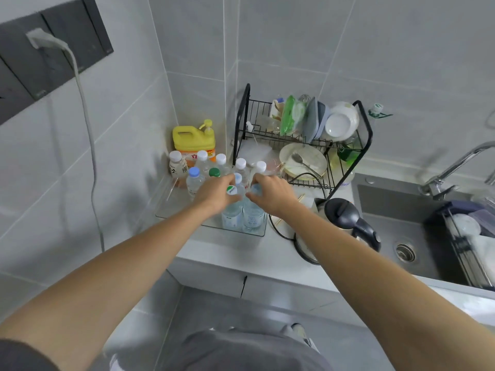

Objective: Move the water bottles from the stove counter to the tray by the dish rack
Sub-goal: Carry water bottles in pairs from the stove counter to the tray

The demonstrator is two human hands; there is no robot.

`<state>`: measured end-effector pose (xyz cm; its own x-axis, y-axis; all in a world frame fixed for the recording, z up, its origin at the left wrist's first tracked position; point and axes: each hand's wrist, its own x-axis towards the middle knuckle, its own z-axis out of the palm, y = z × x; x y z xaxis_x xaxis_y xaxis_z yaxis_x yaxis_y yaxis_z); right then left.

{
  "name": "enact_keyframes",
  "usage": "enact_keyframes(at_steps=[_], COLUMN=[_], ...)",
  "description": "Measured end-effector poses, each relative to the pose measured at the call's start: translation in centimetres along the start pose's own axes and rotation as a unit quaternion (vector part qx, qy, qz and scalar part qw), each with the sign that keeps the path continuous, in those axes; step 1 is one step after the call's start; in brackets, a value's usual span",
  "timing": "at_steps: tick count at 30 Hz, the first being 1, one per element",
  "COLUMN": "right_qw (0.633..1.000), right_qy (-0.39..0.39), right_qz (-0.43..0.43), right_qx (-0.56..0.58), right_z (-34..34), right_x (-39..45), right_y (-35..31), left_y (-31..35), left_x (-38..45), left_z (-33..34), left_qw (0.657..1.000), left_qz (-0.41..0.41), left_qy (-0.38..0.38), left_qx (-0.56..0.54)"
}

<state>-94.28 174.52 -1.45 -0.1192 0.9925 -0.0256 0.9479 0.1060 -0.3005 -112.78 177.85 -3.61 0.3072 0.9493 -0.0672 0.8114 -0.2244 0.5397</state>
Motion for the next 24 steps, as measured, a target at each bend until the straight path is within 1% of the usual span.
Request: enact_keyframes(at_steps=[7,10,12,16,18,21,24], right_qw=[0.999,0.999,0.999,0.999,0.998,0.997,0.997], right_qy=[-0.041,-0.037,-0.035,-0.039,-0.048,-0.058,-0.062], right_qz=[-0.002,0.003,0.005,0.019,0.02,0.022,0.019], right_qx=[-0.033,-0.032,-0.033,-0.031,-0.031,-0.035,-0.033], right_z=[3.1,3.7,3.7,3.8,3.8,3.5,3.3], right_x=[0.1,0.1,0.1,-0.1,-0.1,-0.1,-0.2], right_y=[0.4,0.7,0.8,1.1,1.2,1.2,1.3], left_y=[-1.2,-1.4,-1.4,-1.3,-1.2,-1.1,-1.4], left_x=[0.3,0.5,0.7,1.1,1.3,1.7,1.9], left_z=[1.4,1.5,1.2,0.3,-0.2,-0.6,-0.6], left_qw=[0.999,0.999,0.997,0.985,0.976,0.962,0.965], left_qz=[0.024,0.035,0.055,0.102,0.124,0.152,0.146], left_qy=[-0.017,-0.024,-0.048,-0.131,-0.161,-0.176,-0.162], left_qx=[0.031,0.026,0.03,0.048,0.078,0.146,0.142])
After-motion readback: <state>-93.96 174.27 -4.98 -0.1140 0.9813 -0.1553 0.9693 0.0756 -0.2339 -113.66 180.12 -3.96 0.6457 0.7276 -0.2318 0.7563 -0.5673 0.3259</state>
